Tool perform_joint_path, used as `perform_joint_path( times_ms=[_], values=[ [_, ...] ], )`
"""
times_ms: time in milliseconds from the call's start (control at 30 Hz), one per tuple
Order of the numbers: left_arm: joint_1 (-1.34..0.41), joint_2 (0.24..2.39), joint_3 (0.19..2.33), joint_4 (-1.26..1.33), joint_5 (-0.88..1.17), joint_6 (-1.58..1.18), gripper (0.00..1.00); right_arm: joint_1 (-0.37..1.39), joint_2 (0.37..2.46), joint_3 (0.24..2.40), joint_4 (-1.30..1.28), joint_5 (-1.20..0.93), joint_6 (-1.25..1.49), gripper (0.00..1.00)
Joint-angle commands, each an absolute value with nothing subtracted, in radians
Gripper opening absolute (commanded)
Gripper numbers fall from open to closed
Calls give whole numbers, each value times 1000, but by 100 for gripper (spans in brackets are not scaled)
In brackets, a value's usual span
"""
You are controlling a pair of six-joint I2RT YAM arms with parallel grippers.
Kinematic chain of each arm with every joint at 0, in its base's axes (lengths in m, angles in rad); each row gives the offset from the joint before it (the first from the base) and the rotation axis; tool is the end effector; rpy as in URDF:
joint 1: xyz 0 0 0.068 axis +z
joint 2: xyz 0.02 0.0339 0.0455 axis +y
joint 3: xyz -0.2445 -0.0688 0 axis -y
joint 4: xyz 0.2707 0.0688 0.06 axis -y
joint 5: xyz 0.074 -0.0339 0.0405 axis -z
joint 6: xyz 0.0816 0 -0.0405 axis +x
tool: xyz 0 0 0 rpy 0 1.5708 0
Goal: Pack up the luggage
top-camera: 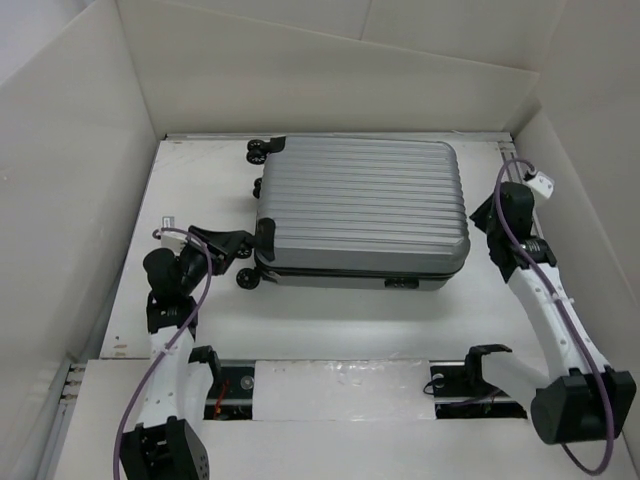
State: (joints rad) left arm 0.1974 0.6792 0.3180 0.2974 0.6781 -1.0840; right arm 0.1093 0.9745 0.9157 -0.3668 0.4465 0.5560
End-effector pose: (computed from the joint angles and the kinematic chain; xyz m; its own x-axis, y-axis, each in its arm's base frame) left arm 0.2468 -0.0028 0.2188 -0.4368 -0.7893 -0.4315 0.1605 0.4036 -0.9007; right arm 0.2930 -0.0033 0.2989 -0.1942 0.4576 -0.8677 0.4651 0.8217 0.3293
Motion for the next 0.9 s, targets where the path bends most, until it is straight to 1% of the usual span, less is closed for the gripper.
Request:
perform_joint_path(
  times_ms=[0, 67, 100, 167, 200, 233, 267, 300, 333, 367, 400, 433, 467, 500, 533, 567, 600, 633, 667, 700, 733, 767, 800, 833, 867],
  values=[
    [176, 632, 334, 367, 716, -985, 0, 35, 1014, 872, -313, 227, 514, 37],
    [146, 623, 334, 358, 726, -974, 0, 26, 1060, 842, -258, 186, 523, 37],
    [131, 623, 334, 357, 726, -953, 0, 35, 1077, 813, -226, 94, 523, 37],
    [98, 623, 344, 322, 752, -914, 0, 58, 1173, 813, -157, -15, 523, 35],
    [98, 623, 379, 290, 776, -885, 0, 101, 1219, 836, -144, -59, 512, 35],
    [98, 640, 396, 253, 797, -818, 0, 127, 1270, 904, -144, -118, 512, 33],
    [98, 649, 411, 201, 823, -793, 0, 159, 1379, 954, -144, -135, 502, 30],
    [98, 661, 431, 184, 868, -772, 0, 223, 1440, 1010, -144, -150, 491, 30],
    [98, 661, 431, 167, 888, -750, 0, 253, 1503, 1145, -144, -203, 491, 30],
    [98, 661, 445, 151, 905, -730, 0, 277, 1570, 1223, -144, -248, 491, 30],
    [98, 661, 454, 115, 919, -691, 0, 294, 1709, 1311, -167, -305, 482, 30],
    [98, 661, 471, 98, 940, -671, 0, 323, 1777, 1404, -188, -430, 482, 30],
    [98, 672, 480, 80, 951, -651, 0, 336, 1839, 1592, -213, -464, 482, 30],
    [98, 683, 491, 45, 962, -628, 0, 351, 1914, 1671, -233, -465, 471, 33],
    [98, 692, 512, 23, 972, -582, 3, 377, 1931, 1740, -265, -444, 471, 42],
    [98, 692, 521, 6, 973, -565, 12, 386, 1931, 1846, -285, -354, 471, 53],
    [98, 692, 522, 6, 986, -565, 22, 387, 1913, 1877, -299, -324, 460, 71],
    [98, 692, 522, 17, 1002, -554, 33, 387, 1886, 1891, -290, -302, 460, 78],
    [89, 683, 534, 17, 1002, -563, 57, 377, 1850, 1891, -290, -273, 460, 85],
    [89, 672, 534, 31, 1002, -574, 69, 377, 1812, 1876, -290, -258, 460, 88],
    [89, 640, 534, 67, 1011, -593, 78, 377, 1724, 1856, -290, -244, 460, 95],
    [89, 621, 552, 77, 1011, -609, 84, 368, 1673, 1830, -290, -232, 451, 97],
    [89, 602, 561, 77, 1011, -630, 97, 368, 1622, 1760, -290, -204, 434, 98],
    [89, 565, 574, 95, 1011, -643, 100, 379, 1568, 1714, -290, -186, 423, 99],
    [89, 552, 592, 81, 1011, -643, 100, 391, 1457, 1662, -290, -166, 414, 99]
  ],
)
